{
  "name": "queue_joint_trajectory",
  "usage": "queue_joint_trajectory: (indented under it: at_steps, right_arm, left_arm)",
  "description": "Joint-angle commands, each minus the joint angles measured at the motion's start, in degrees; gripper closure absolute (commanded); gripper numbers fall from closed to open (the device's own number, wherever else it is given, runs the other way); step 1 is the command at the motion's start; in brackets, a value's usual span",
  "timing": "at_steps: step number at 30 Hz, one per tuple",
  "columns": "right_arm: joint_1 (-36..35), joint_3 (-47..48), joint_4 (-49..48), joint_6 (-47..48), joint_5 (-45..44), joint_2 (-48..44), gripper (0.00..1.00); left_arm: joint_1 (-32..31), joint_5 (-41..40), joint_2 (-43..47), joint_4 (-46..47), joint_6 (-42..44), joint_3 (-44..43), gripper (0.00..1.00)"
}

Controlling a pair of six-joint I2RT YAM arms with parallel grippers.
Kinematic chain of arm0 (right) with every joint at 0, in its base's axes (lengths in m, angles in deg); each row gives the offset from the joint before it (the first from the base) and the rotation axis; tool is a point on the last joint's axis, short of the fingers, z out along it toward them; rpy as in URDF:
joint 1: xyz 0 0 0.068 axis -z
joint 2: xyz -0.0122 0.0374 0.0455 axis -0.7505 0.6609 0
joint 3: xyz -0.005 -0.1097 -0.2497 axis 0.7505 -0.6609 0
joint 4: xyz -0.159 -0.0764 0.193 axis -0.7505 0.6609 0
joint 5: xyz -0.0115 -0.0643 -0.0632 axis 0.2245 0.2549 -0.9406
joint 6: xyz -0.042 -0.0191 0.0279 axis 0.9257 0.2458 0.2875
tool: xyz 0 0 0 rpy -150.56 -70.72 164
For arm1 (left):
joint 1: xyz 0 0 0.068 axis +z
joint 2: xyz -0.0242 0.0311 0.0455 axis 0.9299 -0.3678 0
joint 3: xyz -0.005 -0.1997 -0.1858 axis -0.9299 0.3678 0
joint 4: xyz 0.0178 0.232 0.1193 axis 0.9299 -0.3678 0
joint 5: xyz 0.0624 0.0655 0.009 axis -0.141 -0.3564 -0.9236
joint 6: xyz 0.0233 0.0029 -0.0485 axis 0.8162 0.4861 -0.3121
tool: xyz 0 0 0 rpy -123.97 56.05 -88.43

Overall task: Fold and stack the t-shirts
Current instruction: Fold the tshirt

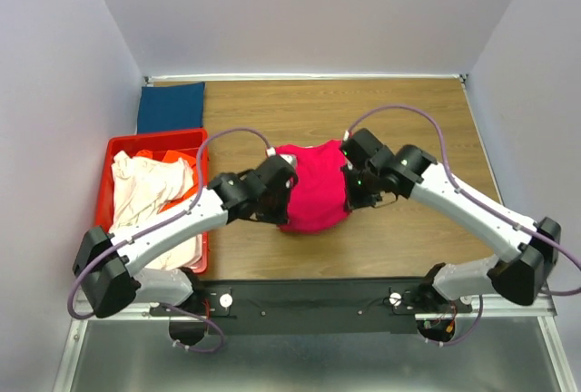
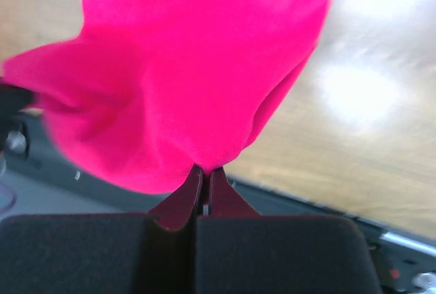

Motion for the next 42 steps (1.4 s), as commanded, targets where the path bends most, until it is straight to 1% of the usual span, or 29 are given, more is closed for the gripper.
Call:
queue_joint_trajectory:
  at_steps: [1,5,6,9,11,15,24,27,29,31,32,33,34,35,36,38,39,41,42]
  right_arm:
    - [1.7,9.0,4.4,6.4,-9.8,6.3,0.99]
    - [5.4,15.1,3.5,10.6,-10.9,10.4,0.99]
    - [7.4,16.1,3.4,11.5,-10.7,11.7,0.99]
    - [10.8,19.9,2.5,14.6,-9.4,14.4,0.99]
    - [12.1,21.4,2.0,16.5,-8.2,16.0,0.99]
    - [15.8,26.2,0.8,18.9,-5.7,20.3,0.99]
    - [20.5,37.6,-0.3,22.9,-1.7,31.3,0.99]
    - [21.2,39.7,-0.2,23.2,0.0,32.1,0.99]
    - [21.2,39.1,-0.2,23.1,1.1,31.4,0.99]
    - [21.2,35.8,-0.3,23.4,6.5,28.7,0.99]
    - [21.2,31.9,-0.4,23.9,8.0,27.4,0.99]
    - [21.2,29.9,-0.4,24.0,9.2,26.2,0.99]
    - [21.1,27.8,-0.5,24.0,10.4,23.0,0.99]
    - [21.1,25.2,-0.7,24.1,12.5,21.4,0.99]
    - [21.1,20.7,-0.8,24.0,13.4,19.5,0.99]
    - [21.1,16.0,-0.9,23.7,16.1,14.5,0.99]
    - [21.1,11.8,-0.9,23.6,17.1,12.8,0.99]
    - [21.0,8.0,-0.9,23.1,20.9,8.4,0.99]
    - [21.0,5.7,-0.8,23.0,22.2,7.0,0.99]
  left_arm:
    - [5.7,-3.2,-1.2,-1.4,7.7,-3.8,1.00]
    - [10.3,-3.2,-3.5,1.1,11.3,-7.2,1.00]
    - [11.1,-2.6,-4.1,1.9,12.0,-7.7,1.00]
    - [14.4,-0.4,-6.3,4.7,14.4,-9.1,1.00]
    - [15.8,3.1,-7.2,7.1,15.2,-9.9,1.00]
    - [18.9,5.8,-10.8,9.5,17.2,-11.7,1.00]
    - [25.0,7.2,-18.9,12.1,19.7,-17.4,1.00]
    - [25.4,6.5,-19.9,12.0,20.2,-19.0,1.00]
    - [25.4,6.5,-19.9,10.9,20.4,-19.6,1.00]
    - [24.1,7.6,-18.5,11.2,21.1,-18.7,1.00]
    - [23.1,7.5,-17.0,11.1,21.5,-17.3,1.00]
    - [22.1,7.3,-16.1,10.8,21.9,-16.6,1.00]
    - [20.3,7.0,-15.3,10.5,21.8,-15.8,1.00]
    - [19.4,6.9,-13.3,10.3,21.5,-13.5,1.00]
    - [18.5,7.1,-12.1,10.5,20.7,-12.0,1.00]
    - [16.1,7.4,-8.3,10.8,19.6,-8.0,1.00]
    - [15.3,7.5,-7.2,10.7,18.3,-6.9,1.00]
    - [13.5,7.3,-4.1,10.4,16.6,-4.0,1.00]
    - [10.8,7.3,-3.1,10.4,15.8,-3.0,1.00]
